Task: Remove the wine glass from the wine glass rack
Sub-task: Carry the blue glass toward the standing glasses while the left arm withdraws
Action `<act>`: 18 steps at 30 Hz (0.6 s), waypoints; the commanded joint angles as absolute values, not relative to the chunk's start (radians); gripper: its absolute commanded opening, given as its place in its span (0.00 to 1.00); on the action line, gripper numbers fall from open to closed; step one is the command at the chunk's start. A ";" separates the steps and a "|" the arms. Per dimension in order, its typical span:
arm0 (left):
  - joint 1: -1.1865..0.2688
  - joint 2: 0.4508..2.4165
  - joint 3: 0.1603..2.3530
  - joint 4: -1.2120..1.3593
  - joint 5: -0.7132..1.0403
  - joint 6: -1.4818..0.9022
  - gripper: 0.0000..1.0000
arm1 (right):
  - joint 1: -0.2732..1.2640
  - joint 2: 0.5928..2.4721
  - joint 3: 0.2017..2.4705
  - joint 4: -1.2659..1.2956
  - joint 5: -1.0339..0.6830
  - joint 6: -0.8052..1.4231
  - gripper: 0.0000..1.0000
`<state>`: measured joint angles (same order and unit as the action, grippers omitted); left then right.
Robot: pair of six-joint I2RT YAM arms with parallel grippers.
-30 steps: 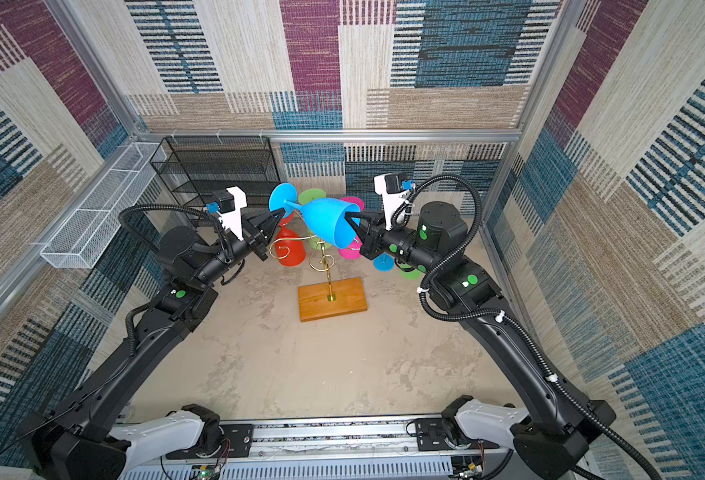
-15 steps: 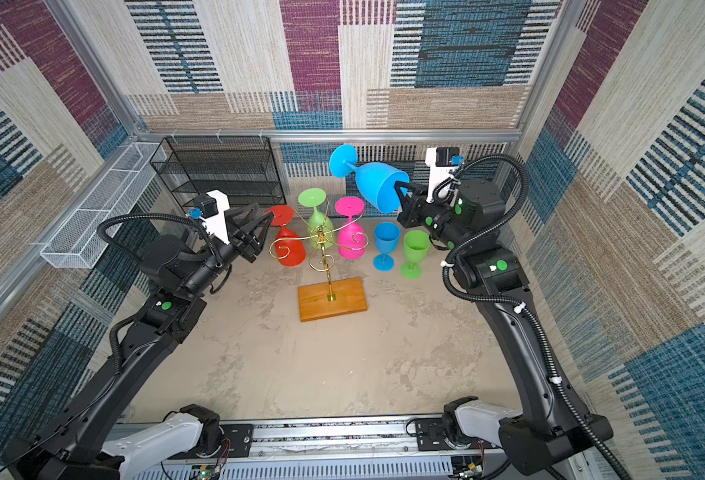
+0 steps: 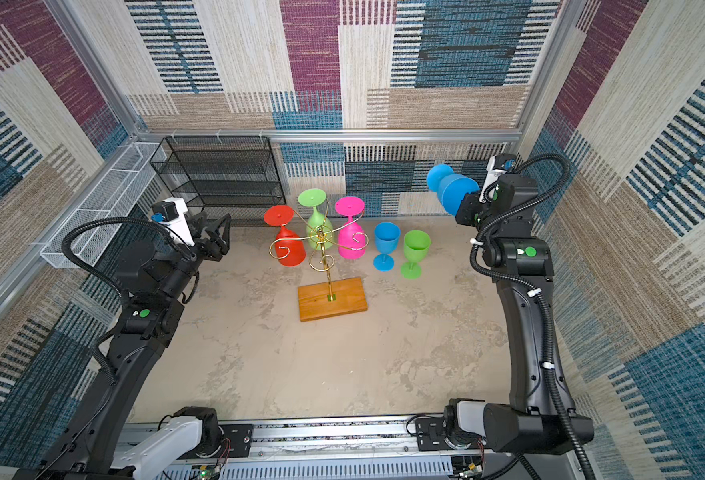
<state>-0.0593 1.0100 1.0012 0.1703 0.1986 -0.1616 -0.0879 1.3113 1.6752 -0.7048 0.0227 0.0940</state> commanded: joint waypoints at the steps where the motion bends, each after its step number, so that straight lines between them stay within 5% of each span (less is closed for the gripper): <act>1: -0.029 1.008 0.954 0.202 0.189 -0.196 0.69 | -0.120 1.337 1.676 -0.767 0.076 0.043 0.00; 18: 0.040 1.056 0.798 0.266 0.220 -0.191 0.69 | -0.142 1.565 1.661 -0.926 0.092 0.013 0.00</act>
<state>0.0376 1.0580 0.7982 0.2199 0.2161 -0.2085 -0.1436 1.5448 1.6665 -0.8974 0.0875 0.0174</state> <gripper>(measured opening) 0.689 0.058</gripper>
